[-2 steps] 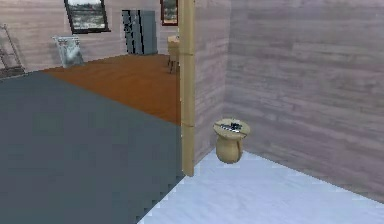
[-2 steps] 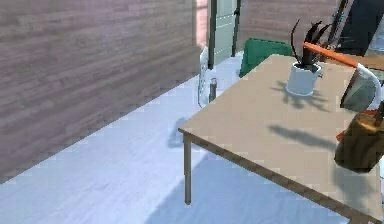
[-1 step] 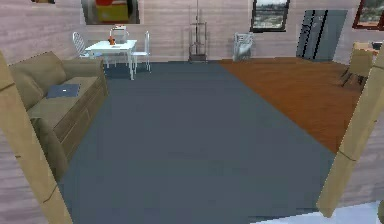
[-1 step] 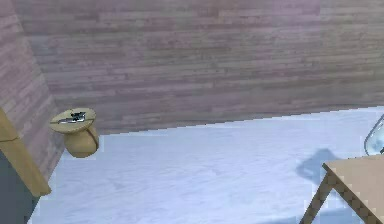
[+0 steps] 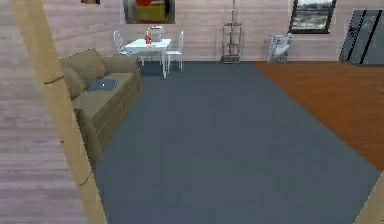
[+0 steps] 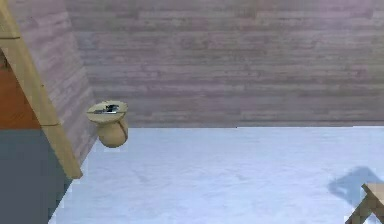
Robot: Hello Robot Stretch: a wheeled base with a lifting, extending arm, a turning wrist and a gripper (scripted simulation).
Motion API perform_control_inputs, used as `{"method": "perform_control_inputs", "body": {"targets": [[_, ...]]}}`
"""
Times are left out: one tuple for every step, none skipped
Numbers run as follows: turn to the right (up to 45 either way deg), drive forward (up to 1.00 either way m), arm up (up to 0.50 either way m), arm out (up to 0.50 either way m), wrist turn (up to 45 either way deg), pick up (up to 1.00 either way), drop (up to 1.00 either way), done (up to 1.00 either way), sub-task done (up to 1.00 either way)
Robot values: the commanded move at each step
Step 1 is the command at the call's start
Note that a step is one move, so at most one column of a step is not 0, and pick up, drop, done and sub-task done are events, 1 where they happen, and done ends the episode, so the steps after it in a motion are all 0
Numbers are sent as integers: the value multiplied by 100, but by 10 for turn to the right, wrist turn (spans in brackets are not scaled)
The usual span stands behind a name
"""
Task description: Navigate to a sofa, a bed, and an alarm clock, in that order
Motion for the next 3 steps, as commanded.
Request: {"method": "perform_control_inputs", "body": {"targets": [[0, 100, 0, 0, 0, 0, 0, 0, 0], [-90, 0, 0, 0, 0, 0, 0, 0, 0], [0, 20, 0, 0, 0, 0, 0, 0, 0]]}}
